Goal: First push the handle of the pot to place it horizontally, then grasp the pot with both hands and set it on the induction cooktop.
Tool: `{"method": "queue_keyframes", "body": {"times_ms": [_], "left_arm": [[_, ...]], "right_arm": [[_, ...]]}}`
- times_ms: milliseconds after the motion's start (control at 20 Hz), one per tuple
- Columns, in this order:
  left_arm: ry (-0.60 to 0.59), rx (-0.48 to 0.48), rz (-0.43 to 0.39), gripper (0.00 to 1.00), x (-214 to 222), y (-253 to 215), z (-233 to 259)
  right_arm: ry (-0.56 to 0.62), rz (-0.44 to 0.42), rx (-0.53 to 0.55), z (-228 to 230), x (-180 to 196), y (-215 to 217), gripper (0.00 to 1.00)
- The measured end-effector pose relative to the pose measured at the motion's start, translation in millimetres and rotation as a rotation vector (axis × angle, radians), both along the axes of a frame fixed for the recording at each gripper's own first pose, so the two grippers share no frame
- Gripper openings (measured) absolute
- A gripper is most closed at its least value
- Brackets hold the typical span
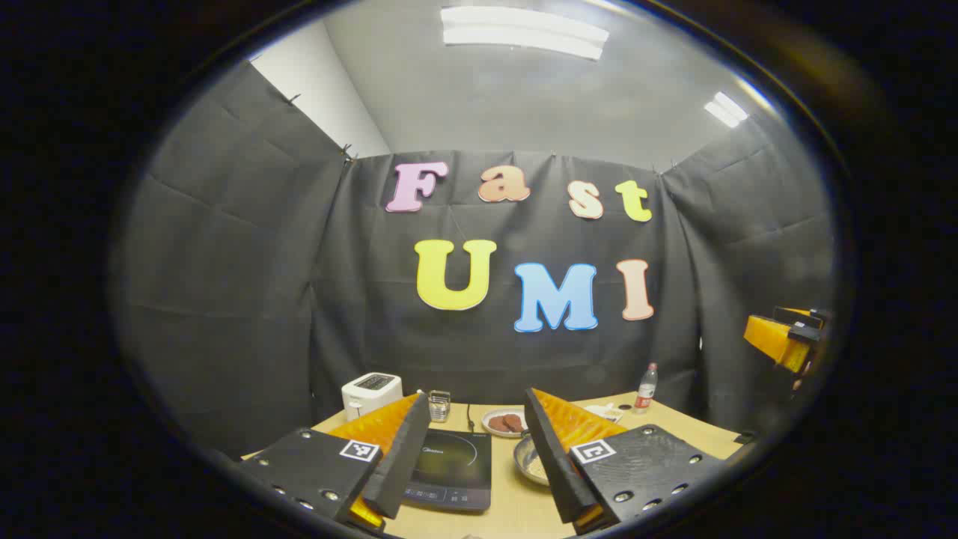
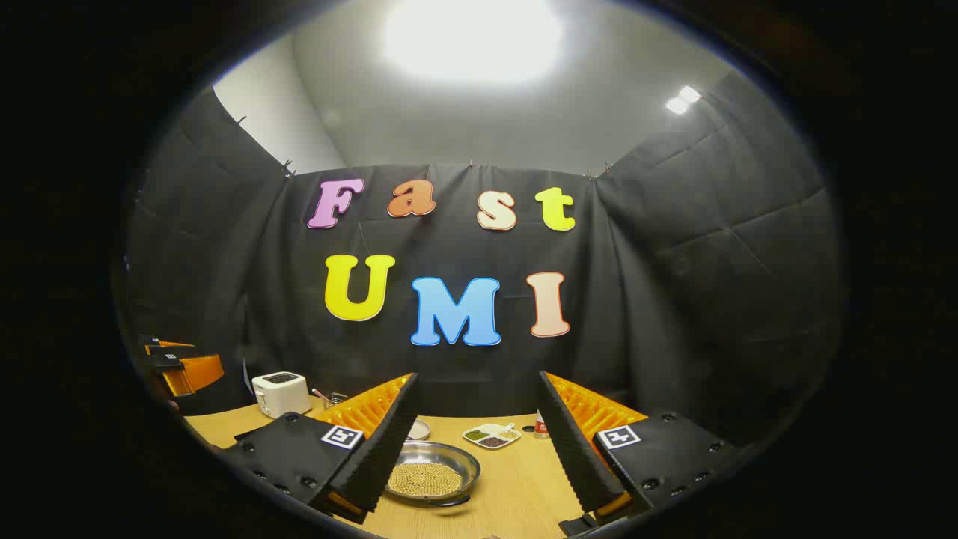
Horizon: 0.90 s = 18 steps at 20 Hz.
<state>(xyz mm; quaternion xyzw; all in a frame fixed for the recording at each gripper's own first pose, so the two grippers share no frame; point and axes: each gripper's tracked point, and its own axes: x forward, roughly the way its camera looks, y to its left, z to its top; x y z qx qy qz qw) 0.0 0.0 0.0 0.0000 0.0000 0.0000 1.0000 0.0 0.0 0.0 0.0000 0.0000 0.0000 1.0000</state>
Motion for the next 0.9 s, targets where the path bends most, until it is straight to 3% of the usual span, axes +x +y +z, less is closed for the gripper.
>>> {"method": "queue_keyframes", "body": {"times_ms": [50, 100, 150, 200, 900], "left_arm": [[-0.005, 0.004, -0.001, 0.80, -2, -1, 2], [-0.006, 0.006, -0.001, 0.77, -4, -2, 2], [-0.005, 0.008, 0.000, 0.80, -7, -1, 1], [-0.005, 0.008, 0.004, 0.74, -9, 0, 2], [-0.020, 0.023, 0.040, 0.74, -12, 19, 8]], "right_arm": [[0.000, 0.000, -0.003, 1, -2, -2, 0.96], [0.002, -0.001, -0.006, 1, -3, -3, 0.96], [0.003, 0.001, -0.008, 1, -4, -3, 0.96], [0.003, 0.001, -0.009, 0, -4, -4, 0.96], [0.011, 0.030, -0.022, 3, -1, 8, 0.98]]}}
